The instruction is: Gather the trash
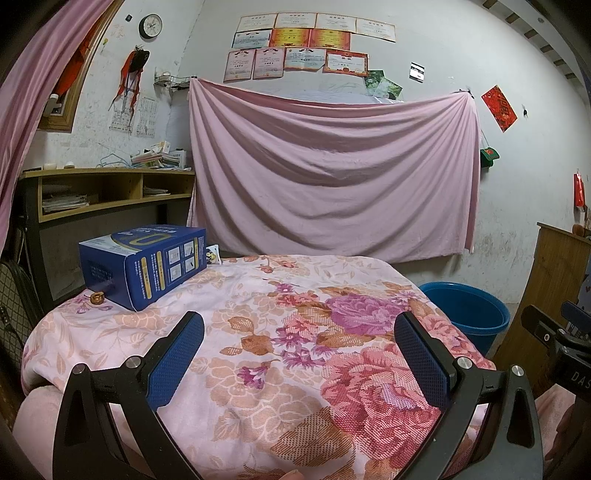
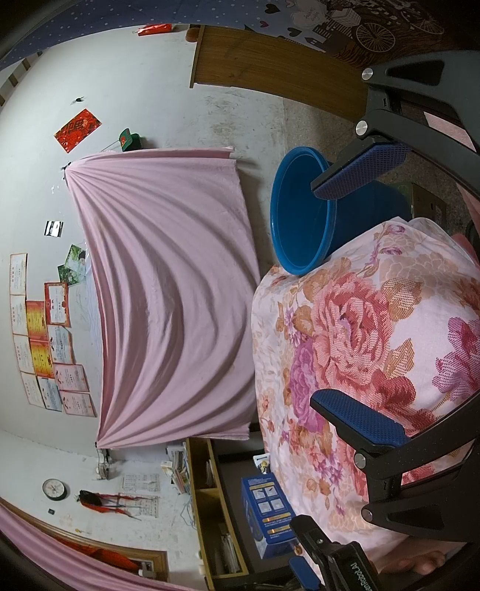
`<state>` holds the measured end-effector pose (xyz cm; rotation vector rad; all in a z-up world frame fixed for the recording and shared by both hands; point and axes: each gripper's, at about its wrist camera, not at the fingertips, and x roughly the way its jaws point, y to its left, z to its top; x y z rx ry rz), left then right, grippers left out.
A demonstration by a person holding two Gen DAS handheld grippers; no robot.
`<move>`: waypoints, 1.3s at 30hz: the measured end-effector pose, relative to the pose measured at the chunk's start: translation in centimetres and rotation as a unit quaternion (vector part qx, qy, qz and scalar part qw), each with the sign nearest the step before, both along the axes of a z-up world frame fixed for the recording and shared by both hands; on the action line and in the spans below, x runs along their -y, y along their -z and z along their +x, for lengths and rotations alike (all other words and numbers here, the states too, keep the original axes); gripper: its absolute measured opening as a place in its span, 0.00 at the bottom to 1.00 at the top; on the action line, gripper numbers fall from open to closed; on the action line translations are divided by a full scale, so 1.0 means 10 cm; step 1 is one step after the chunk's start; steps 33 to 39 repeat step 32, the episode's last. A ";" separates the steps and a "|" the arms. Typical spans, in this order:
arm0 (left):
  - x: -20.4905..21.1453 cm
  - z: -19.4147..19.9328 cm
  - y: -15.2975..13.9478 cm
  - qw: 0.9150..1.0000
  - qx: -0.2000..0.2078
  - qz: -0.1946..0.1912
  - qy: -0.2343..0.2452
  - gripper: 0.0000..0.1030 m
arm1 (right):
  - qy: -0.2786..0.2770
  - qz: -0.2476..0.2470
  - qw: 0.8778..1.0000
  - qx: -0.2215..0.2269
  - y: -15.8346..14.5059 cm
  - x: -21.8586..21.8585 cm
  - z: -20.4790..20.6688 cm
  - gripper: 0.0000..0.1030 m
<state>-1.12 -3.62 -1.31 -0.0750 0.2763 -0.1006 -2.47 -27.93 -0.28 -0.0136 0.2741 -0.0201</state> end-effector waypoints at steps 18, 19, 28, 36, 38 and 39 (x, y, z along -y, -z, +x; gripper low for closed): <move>-0.01 0.00 0.00 1.000 -0.001 0.002 -0.004 0.98 | 0.000 0.000 1.000 0.000 0.00 0.00 0.00 1.00; -0.01 0.01 0.00 1.000 -0.003 0.002 -0.005 0.98 | 0.000 0.000 1.000 0.000 0.00 0.01 0.00 1.00; -0.05 0.02 0.02 1.000 -0.005 0.010 -0.021 0.98 | 0.000 0.001 1.000 0.000 0.00 0.01 0.00 1.00; -0.08 0.02 0.03 1.000 -0.006 0.008 -0.022 0.98 | 0.000 0.001 1.000 0.000 -0.01 0.01 0.00 1.00; -0.08 0.02 0.03 1.000 -0.006 0.008 -0.022 0.98 | 0.000 0.001 1.000 0.000 -0.01 0.01 0.00 1.00; -0.08 0.02 0.03 1.000 -0.006 0.008 -0.022 0.98 | 0.000 0.001 1.000 0.000 -0.01 0.01 0.00 1.00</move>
